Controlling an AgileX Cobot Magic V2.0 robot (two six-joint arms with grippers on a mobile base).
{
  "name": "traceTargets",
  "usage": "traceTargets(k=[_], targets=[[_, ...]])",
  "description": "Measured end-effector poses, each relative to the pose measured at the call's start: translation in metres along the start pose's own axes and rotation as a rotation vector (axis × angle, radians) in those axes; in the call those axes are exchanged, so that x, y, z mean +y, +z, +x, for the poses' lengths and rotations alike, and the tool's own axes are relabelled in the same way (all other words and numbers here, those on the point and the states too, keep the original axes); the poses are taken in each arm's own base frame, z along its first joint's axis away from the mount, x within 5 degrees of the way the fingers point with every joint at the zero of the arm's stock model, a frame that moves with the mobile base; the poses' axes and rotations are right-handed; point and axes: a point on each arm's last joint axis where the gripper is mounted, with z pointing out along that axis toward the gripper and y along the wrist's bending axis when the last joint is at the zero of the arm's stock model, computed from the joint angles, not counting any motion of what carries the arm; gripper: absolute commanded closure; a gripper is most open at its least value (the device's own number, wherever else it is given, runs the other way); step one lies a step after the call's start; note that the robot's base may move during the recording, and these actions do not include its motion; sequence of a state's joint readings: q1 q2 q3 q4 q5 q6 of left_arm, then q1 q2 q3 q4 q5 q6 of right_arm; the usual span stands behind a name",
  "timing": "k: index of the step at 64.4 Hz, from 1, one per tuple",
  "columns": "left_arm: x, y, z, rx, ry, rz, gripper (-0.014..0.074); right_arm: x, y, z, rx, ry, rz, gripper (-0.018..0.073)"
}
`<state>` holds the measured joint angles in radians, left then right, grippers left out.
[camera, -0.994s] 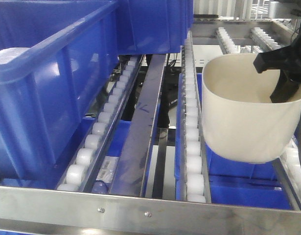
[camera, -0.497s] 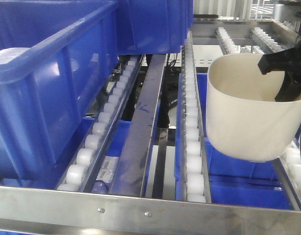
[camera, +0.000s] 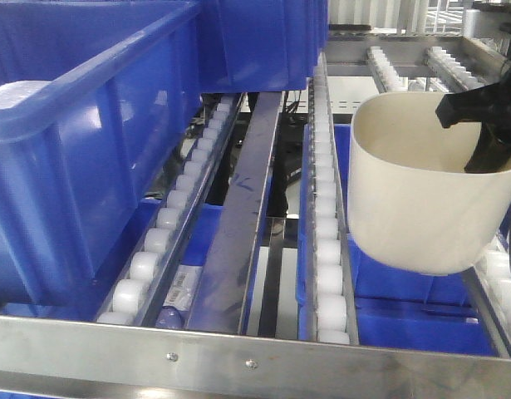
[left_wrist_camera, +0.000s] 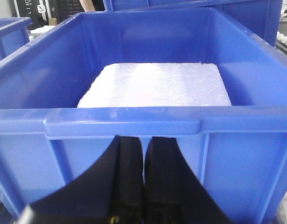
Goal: Move white bin to right shelf second layer
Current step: 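Set the bin down and open the right gripper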
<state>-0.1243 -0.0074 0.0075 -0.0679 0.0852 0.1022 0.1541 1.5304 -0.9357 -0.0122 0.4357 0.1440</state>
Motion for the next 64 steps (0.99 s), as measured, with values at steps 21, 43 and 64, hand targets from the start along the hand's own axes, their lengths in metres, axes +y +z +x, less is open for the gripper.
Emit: traceTargets(k=[21,43,64], targets=[[0.0000,0.0000,0.0000,0.000,0.000,0.000,0.0512,0.0000,0.0000,0.0000,0.000,0.000,0.000,0.0407],[0.0000,0.0000,0.0000,0.000,0.000,0.000,0.0512,0.0013,0.0000,-0.0004,-0.004,0.029,-0.014,0.0190],[0.0000,0.0000,0.0000,0.000,0.000,0.000,0.0512,0.0025,-0.0003,-0.0018,-0.013,0.055,-0.027,0.0099]])
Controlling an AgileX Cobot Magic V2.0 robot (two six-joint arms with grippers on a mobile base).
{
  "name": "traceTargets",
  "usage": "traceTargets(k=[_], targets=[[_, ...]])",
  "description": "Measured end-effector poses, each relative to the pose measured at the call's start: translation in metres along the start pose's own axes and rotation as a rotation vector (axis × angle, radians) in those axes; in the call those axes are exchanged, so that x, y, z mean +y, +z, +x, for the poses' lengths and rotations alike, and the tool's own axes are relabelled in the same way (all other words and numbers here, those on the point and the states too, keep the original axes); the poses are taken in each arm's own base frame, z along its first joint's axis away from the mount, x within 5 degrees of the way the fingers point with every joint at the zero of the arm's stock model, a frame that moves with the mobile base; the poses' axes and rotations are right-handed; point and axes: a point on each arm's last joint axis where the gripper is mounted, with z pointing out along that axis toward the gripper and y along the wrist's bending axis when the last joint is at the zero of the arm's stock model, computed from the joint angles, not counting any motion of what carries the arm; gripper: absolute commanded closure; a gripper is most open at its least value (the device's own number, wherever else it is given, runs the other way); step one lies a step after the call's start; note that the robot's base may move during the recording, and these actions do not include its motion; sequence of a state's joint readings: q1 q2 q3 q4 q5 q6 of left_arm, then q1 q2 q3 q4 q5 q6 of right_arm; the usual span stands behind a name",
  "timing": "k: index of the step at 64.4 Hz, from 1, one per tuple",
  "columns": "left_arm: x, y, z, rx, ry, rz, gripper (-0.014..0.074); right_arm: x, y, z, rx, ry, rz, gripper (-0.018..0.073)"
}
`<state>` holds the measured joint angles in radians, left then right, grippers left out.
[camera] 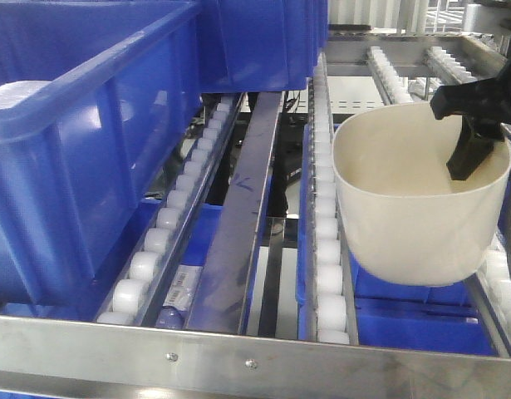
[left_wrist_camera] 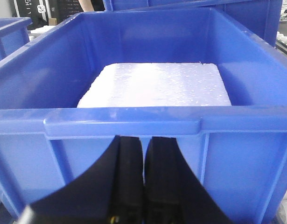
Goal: Move white bin to right shelf second layer
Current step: 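Set the bin down and open the right gripper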
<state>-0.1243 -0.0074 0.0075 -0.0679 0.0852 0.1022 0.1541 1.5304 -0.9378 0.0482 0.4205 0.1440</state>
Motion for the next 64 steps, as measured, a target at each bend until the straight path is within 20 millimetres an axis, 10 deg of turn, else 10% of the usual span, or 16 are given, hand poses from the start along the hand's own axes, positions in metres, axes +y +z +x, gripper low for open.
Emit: traceTargets(k=[46,64], targets=[[0.000,0.000,0.000,0.000,0.000,0.000,0.0512,0.010,0.000,0.002,0.005,0.000,-0.028,0.0099],[0.000,0.000,0.000,0.000,0.000,0.000,0.0512,0.010,0.000,0.002,0.005,0.004,-0.029,-0.0039]])
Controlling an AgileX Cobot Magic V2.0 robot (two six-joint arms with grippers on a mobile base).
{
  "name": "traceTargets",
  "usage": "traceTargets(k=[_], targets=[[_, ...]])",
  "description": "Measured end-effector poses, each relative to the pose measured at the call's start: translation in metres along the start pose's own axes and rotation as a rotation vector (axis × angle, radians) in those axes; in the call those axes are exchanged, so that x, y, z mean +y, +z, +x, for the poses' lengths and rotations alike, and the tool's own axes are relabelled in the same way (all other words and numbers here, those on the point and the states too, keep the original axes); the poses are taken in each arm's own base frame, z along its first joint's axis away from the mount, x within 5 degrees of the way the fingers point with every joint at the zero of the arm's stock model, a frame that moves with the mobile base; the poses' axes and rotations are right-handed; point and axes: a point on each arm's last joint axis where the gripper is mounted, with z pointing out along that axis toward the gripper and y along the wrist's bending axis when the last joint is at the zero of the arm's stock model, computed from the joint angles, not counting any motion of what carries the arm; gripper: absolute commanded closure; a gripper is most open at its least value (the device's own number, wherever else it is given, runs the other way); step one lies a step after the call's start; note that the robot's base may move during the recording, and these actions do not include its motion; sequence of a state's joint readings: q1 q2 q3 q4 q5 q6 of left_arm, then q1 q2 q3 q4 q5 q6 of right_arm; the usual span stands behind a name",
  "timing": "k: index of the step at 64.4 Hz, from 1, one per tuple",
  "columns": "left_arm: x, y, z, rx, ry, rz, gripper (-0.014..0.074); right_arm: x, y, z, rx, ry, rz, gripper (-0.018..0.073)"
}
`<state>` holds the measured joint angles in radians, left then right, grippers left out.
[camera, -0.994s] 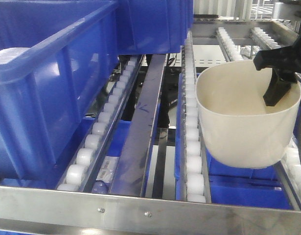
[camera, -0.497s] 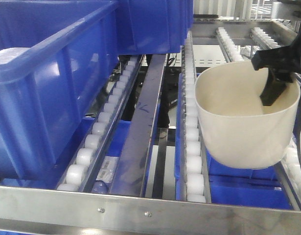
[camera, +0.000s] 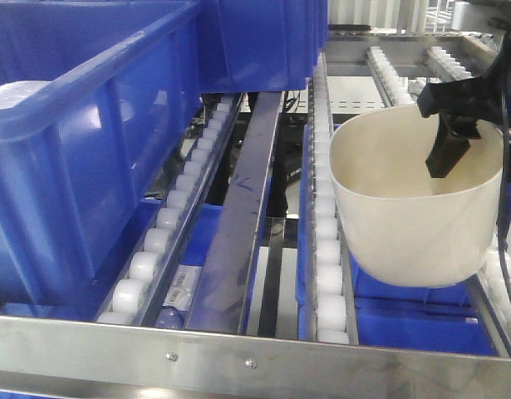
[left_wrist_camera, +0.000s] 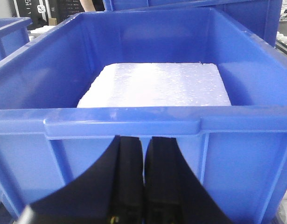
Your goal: Move white bin to right shelf second layer
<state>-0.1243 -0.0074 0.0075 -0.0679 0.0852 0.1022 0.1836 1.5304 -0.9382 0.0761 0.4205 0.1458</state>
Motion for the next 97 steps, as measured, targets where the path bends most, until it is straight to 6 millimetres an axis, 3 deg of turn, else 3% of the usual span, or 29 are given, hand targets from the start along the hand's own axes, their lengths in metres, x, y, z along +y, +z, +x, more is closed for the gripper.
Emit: traceTargets(k=[18,46,51,55,64,67,76,97], targets=[[0.000,0.000,0.000,0.000,0.000,0.000,0.0512,0.001,-0.004,-0.002,-0.013,0.000,-0.003,-0.0039],[0.000,0.000,0.000,0.000,0.000,0.000,0.0512,0.005,-0.056,-0.015,-0.172,-0.006,-0.038,-0.0030],[0.000,0.000,0.000,0.000,0.000,0.000,0.0512,0.006,-0.074,-0.016,-0.225,-0.007,-0.050,0.0026],[0.000,0.000,0.000,0.000,0.000,0.000,0.0512,0.007,-0.093,-0.017,-0.286,-0.009,-0.062,0.0153],[0.000,0.000,0.000,0.000,0.000,0.000,0.0512,0.005,-0.141,-0.003,-0.444,-0.012,-0.095,0.0530],[0.000,0.000,0.000,0.000,0.000,0.000,0.0512,0.004,-0.155,0.005,-0.491,-0.013,-0.104,0.0485],[0.000,0.000,0.000,0.000,0.000,0.000,0.0512,-0.002,-0.186,0.034,-0.626,-0.015,-0.131,0.0510],[0.000,0.000,0.000,0.000,0.000,0.000,0.0512,-0.016,-0.205,0.094,-0.821,-0.013,-0.167,0.0510]])
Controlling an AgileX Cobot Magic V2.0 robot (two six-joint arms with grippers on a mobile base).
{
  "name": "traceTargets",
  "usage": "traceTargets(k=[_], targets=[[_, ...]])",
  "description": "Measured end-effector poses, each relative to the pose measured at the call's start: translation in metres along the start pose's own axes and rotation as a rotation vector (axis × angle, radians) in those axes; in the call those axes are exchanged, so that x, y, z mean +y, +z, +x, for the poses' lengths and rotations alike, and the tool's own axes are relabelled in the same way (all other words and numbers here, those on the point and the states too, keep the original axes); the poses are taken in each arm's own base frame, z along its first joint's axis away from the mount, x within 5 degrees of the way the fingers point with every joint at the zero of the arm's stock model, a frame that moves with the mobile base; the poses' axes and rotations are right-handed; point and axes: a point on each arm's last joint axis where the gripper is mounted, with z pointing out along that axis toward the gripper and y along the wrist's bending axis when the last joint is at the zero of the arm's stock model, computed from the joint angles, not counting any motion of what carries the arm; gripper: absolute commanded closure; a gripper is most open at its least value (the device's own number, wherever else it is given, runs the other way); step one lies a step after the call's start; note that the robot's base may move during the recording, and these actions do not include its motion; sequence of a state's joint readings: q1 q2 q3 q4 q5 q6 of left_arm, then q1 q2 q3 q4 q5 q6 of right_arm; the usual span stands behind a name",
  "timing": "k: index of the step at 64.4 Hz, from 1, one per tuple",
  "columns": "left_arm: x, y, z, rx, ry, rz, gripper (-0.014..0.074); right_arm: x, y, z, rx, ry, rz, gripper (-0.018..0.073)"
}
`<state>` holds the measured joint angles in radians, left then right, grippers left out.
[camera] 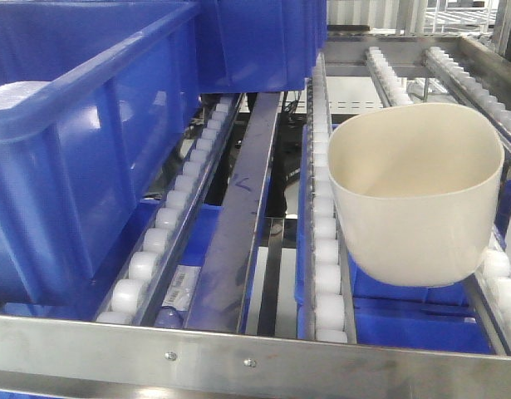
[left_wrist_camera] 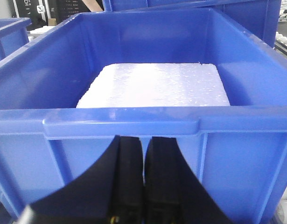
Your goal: Move white bin to right shelf second layer
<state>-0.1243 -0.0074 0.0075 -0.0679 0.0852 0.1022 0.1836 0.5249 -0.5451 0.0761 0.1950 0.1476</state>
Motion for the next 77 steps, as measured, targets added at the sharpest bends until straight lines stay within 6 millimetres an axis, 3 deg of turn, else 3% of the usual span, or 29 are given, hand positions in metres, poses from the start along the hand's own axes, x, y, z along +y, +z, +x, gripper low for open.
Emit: traceTargets(k=[40,50,60,77], targets=[[0.000,0.000,0.000,0.000,0.000,0.000,0.0512,-0.001,-0.005,0.004,-0.016,-0.009,-0.001,0.0510],[0.000,0.000,0.000,0.000,0.000,0.000,0.0512,-0.006,-0.020,0.010,-0.046,-0.017,0.030,0.0510],[0.000,0.000,0.000,0.000,0.000,0.000,0.0512,-0.017,-0.035,0.038,-0.072,-0.019,0.107,0.0510],[0.000,0.000,0.000,0.000,0.000,0.000,0.0512,-0.036,-0.047,0.111,-0.049,-0.009,0.192,0.0510]])
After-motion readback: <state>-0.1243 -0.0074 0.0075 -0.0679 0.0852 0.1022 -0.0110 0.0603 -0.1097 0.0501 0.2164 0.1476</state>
